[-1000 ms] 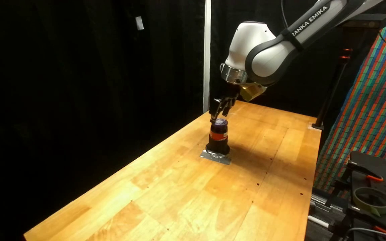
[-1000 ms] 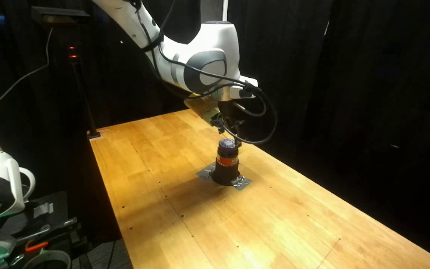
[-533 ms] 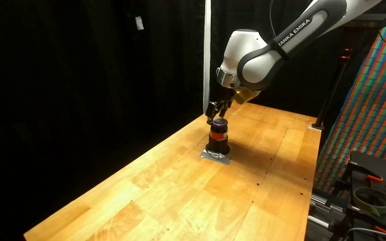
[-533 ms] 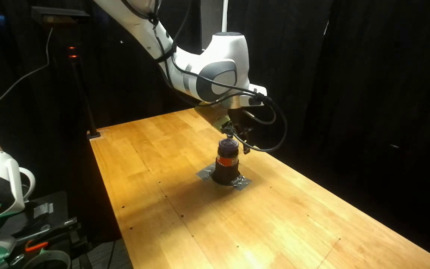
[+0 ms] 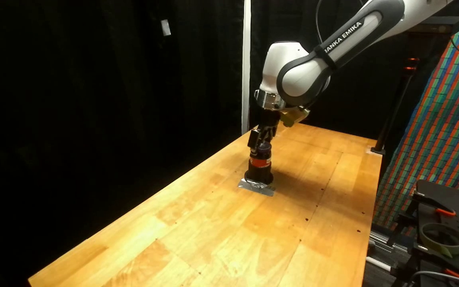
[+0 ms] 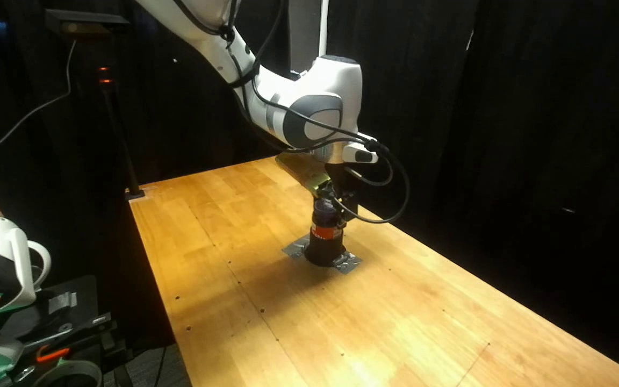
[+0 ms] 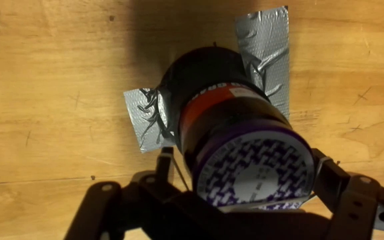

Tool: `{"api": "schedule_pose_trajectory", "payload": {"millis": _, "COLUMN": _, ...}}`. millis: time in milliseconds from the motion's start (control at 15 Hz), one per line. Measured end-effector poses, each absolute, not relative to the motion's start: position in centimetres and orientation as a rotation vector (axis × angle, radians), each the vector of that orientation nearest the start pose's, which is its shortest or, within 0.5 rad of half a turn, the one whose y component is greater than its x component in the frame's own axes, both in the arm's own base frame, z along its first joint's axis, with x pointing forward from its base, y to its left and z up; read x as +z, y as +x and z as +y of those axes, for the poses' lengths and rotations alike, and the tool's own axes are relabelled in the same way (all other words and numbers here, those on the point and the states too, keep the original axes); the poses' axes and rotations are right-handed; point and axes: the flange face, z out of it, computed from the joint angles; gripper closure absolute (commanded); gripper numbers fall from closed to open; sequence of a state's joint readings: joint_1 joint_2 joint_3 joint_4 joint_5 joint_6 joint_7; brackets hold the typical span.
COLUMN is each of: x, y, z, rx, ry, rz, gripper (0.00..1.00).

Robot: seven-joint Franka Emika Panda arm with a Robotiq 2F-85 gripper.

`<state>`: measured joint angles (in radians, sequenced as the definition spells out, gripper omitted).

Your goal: Put the rubber band on the jar.

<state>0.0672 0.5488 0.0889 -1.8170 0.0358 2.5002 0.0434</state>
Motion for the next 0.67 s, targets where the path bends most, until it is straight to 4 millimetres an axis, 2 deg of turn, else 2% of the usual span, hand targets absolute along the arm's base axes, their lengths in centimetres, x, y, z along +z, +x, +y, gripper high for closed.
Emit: {"api": "schedule_pose_trajectory", "payload": {"millis": 667, "x": 25.3, "y": 65.3, "z": 8.1, "rx": 0.078, "ry": -3.041, "rz": -0.067, "gripper": 0.0}}
